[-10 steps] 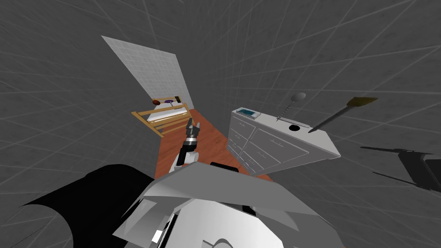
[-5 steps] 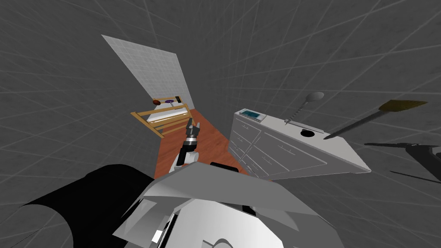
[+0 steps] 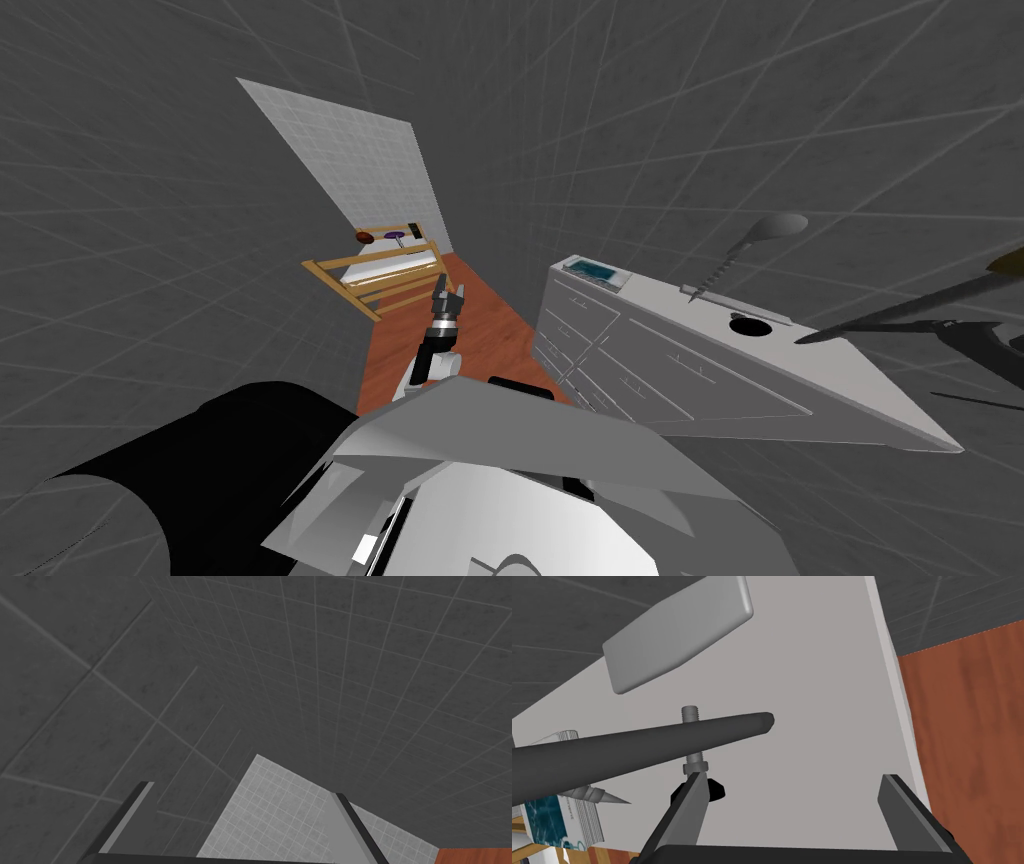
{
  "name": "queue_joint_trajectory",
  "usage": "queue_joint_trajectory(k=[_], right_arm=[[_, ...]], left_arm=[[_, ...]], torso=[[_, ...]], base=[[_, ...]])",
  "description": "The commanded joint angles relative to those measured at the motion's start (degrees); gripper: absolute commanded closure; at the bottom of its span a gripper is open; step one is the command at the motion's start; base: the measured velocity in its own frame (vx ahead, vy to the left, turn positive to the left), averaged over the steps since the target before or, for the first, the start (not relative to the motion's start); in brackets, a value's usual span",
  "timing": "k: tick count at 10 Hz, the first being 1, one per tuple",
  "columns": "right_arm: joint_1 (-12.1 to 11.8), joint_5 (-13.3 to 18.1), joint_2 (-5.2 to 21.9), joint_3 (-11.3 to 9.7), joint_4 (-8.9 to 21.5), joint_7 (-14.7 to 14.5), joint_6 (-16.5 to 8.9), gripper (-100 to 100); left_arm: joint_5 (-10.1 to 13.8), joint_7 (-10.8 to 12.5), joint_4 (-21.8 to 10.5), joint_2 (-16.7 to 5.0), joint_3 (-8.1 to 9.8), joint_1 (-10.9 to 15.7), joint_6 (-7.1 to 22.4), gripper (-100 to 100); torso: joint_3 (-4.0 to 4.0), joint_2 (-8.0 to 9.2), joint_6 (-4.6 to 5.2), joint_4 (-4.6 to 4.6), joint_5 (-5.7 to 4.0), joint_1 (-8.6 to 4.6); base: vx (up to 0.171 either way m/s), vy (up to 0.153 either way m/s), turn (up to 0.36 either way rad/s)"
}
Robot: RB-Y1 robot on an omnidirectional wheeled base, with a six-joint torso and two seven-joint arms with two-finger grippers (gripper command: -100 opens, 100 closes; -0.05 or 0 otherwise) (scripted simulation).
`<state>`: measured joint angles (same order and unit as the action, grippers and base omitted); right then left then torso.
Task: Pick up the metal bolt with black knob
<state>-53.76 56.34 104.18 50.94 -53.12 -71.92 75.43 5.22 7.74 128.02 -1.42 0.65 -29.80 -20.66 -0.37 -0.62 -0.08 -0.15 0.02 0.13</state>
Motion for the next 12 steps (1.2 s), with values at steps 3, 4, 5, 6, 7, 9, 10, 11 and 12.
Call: queue_joint_trajectory(k=[3, 4, 5, 6, 7, 9, 10, 11, 12], right_arm=[[-4.09, -0.33, 6.06, 1.65, 4.21, -4.48, 5.45, -100], [-4.09, -0.33, 7.04, 1.65, 4.21, -4.48, 5.96, -100], [-5.96, -0.13, 9.18, 2.39, 5.54, -6.13, 8.17, -100], [-5.96, -0.13, 9.44, 2.39, 5.54, -6.13, 8.65, -100], [-7.81, 0.05, 11.54, 2.91, 6.69, -7.60, 10.81, -100], [-9.59, 0.23, 13.30, 3.22, 7.67, -8.88, 13.32, -100], [-9.59, 0.23, 13.30, 3.22, 7.67, -8.88, 13.93, -100], [-11.24, 0.39, 14.74, 3.37, 8.48, -9.95, 16.09, -100], [-11.24, 0.39, 14.74, 3.37, 8.48, -9.95, 16.50, -100]], left_arm=[[0.00, 0.00, 0.00, 0.00, 0.00, 0.00, 0.00, 0], [0.00, 0.00, 0.00, 0.00, 0.00, 0.00, 0.00, 0], [0.00, 0.00, 0.00, 0.00, 0.00, 0.00, 0.00, 0], [0.00, 0.00, 0.00, 0.00, 0.00, 0.00, 0.00, 0], [0.00, 0.00, 0.00, 0.00, 0.00, 0.00, 0.00, 0], [0.00, 0.00, 0.00, 0.00, 0.00, 0.01, 0.00, 0], [0.00, 0.00, 0.00, 0.00, 0.00, 0.00, 0.00, 0], [0.00, 0.00, 0.00, 0.00, 0.00, 0.01, 0.00, 0], [0.00, 0.00, 0.00, 0.00, 0.00, 0.01, 0.00, 0]], torso=[[-0.06, -0.09, -0.01, -0.03, 0.00, 0.00], [-0.05, -0.08, -0.01, -0.02, -0.01, -0.01], [-0.01, 0.00, 0.00, -0.01, -0.02, -0.06], [0.00, 0.00, -0.01, -0.01, -0.02, -0.06], [0.01, 0.04, -0.05, -0.01, -0.03, -0.10], [-0.03, 0.00, -0.08, -0.03, -0.06, -0.17], [-0.03, -0.01, -0.09, -0.03, -0.05, -0.16], [0.00, 0.04, -0.07, -0.02, -0.06, -0.18], [0.00, 0.04, -0.08, -0.02, -0.07, -0.22]], base=[[0.124, 0.044, 0.030], [0.092, 0.028, 0.019], [0.097, 0.027, 0.031], [0.079, 0.015, 0.002], [0.087, 0.002, 0.017], [0.069, -0.005, 0.018], [0.057, -0.007, 0.007], [0.059, -0.017, 0.003], [0.049, -0.017, 0.007]])
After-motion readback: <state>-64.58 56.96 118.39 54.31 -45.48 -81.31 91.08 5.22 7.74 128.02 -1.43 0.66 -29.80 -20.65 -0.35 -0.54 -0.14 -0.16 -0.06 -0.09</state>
